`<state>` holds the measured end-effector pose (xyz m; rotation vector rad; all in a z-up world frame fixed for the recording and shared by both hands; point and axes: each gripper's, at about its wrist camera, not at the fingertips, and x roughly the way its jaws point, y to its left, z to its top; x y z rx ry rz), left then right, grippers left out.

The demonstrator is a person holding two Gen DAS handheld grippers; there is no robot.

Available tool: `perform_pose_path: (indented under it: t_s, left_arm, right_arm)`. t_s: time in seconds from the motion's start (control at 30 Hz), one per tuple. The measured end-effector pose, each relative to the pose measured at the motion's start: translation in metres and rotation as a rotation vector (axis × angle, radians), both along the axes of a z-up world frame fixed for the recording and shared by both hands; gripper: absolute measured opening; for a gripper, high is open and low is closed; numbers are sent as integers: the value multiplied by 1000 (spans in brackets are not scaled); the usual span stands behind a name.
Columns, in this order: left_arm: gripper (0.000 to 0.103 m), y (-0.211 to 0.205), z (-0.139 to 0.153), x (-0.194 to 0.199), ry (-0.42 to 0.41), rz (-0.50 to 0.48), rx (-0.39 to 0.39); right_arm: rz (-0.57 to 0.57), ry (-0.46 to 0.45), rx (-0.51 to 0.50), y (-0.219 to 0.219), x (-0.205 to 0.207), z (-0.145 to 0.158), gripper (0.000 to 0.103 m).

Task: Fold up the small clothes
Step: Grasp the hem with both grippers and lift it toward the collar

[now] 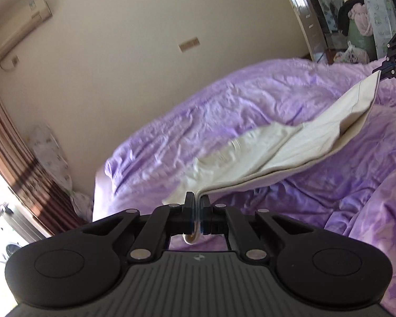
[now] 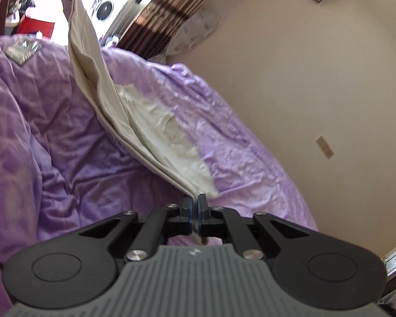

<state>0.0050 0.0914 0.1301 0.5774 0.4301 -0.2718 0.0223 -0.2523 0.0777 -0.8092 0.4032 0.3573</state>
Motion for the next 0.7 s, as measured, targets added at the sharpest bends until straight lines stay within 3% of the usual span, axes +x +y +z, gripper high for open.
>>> perform_pose_path:
  t_s: [0.17,0.37,0.57,0.7]
  left_arm:
    - [3,-1,19,-26,-57,-5,23]
    - [3,-7,14,-24,-58,10,45]
    - [3,-4,7,22,-40,58,38]
    - [3,-9,1,70,-36,84,83]
  right_arm:
    - [2,-67,21,1,-31,29,0]
    - [-13,-60,82,1,-41,43,0]
    - [-58,-57,103,7,4,41,0]
    - [-83,-46,101,10,52,42,0]
